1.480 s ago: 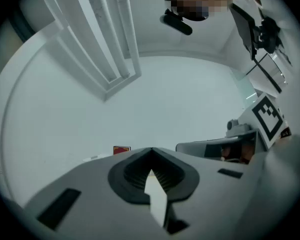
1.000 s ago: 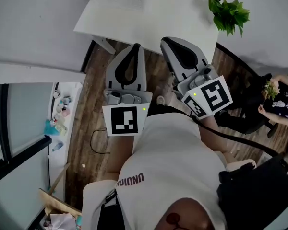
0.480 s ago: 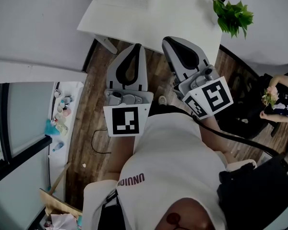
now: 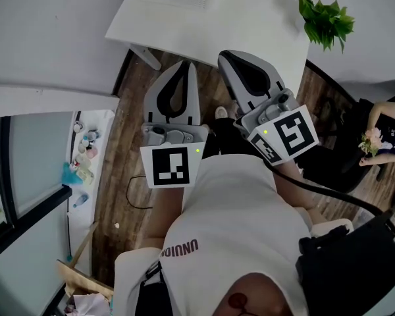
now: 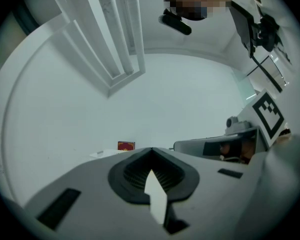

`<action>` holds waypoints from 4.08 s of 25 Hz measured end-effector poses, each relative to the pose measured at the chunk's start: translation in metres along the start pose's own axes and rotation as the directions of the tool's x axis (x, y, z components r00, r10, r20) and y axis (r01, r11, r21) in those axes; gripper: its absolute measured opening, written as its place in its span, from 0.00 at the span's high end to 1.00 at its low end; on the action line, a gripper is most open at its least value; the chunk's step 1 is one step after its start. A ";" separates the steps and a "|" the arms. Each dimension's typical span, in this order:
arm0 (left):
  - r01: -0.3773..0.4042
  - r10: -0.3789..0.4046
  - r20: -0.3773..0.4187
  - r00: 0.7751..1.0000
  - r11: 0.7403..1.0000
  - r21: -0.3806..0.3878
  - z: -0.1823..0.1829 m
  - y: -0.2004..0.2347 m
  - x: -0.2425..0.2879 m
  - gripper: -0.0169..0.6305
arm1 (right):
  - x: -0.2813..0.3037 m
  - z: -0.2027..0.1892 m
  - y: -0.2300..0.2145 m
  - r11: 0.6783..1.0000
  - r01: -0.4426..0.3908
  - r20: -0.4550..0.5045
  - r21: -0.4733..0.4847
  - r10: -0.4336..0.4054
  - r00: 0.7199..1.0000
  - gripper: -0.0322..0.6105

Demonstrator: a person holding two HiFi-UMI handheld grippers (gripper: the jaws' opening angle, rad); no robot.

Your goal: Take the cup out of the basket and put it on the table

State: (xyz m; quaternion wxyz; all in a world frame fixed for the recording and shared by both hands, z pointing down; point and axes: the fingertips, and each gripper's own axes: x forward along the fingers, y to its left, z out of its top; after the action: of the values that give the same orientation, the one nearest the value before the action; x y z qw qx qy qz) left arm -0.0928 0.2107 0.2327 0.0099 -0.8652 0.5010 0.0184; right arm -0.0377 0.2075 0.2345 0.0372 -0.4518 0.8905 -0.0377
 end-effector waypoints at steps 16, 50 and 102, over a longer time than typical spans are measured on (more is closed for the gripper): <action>-0.032 0.032 0.009 0.999 0.999 0.007 0.002 0.038 0.070 0.96 | 0.074 0.005 -0.046 0.999 -0.044 0.008 0.004 0.044 0.999 0.92; 0.014 -0.014 -0.007 1.000 0.999 0.032 0.015 0.085 0.260 0.96 | 0.174 0.023 -0.211 0.998 0.058 0.005 0.039 -0.058 0.998 0.92; 0.906 -0.882 -0.206 0.424 0.411 0.103 -0.030 0.114 0.415 0.96 | 0.240 0.030 -0.289 0.830 0.558 0.024 -0.004 -0.558 0.829 0.92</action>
State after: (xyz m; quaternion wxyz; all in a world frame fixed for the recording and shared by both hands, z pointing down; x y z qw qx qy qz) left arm 0.0156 -0.2069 0.2460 0.0743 -0.9923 -0.0394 -0.0913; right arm 0.0555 -0.1576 0.2265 0.0318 -0.6926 0.7196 -0.0374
